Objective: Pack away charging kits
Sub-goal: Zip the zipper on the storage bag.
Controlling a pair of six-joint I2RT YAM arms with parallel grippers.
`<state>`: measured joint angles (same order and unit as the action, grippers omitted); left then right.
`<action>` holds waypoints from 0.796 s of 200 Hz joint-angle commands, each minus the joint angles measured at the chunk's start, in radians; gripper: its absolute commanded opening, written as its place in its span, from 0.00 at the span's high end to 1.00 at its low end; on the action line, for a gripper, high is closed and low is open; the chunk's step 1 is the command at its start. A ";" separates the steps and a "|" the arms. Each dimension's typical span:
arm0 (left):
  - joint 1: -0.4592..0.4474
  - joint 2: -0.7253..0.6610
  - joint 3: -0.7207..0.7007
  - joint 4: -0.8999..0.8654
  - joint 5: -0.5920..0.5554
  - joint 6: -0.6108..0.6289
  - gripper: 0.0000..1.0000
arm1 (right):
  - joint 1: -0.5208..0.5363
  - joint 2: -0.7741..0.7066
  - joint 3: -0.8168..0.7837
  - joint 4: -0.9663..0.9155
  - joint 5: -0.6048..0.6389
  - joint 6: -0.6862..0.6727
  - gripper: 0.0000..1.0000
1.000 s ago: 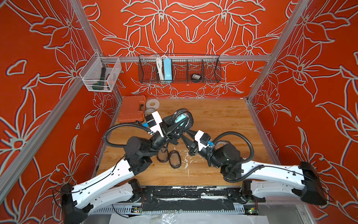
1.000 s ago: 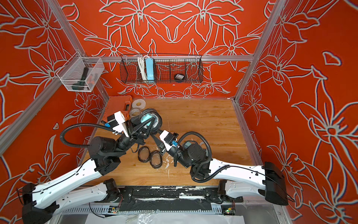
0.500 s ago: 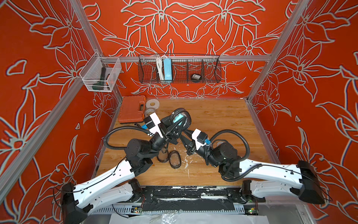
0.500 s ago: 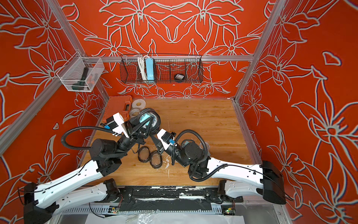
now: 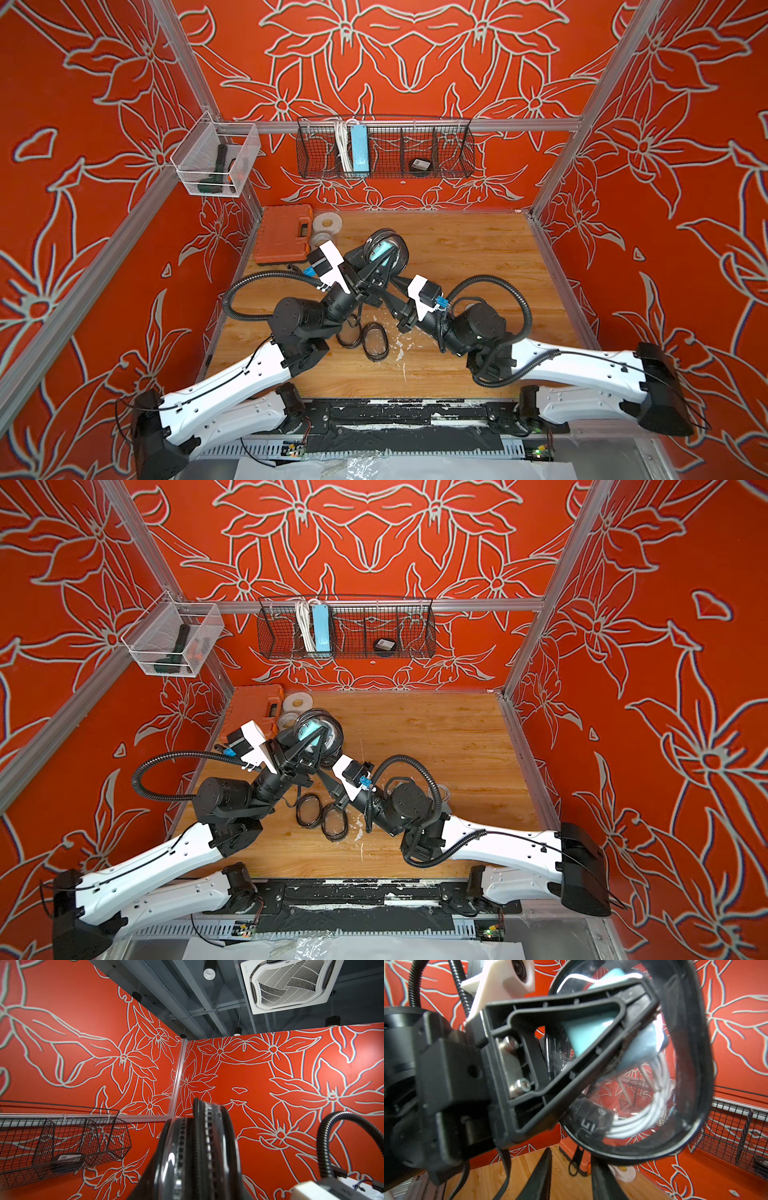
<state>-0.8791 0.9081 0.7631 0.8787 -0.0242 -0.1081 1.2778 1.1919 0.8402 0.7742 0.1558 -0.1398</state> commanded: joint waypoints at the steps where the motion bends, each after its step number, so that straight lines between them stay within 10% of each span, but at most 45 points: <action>1: -0.009 0.006 -0.014 0.035 -0.009 0.024 1.00 | 0.003 -0.006 0.045 0.022 0.016 0.019 0.68; 159: -0.008 0.018 -0.072 0.068 -0.071 0.067 1.00 | 0.004 0.003 0.120 -0.099 0.115 0.083 0.87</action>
<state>-0.8829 0.9138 0.7052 0.9504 -0.0784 -0.0669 1.2781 1.1950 0.9001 0.6216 0.2485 -0.0681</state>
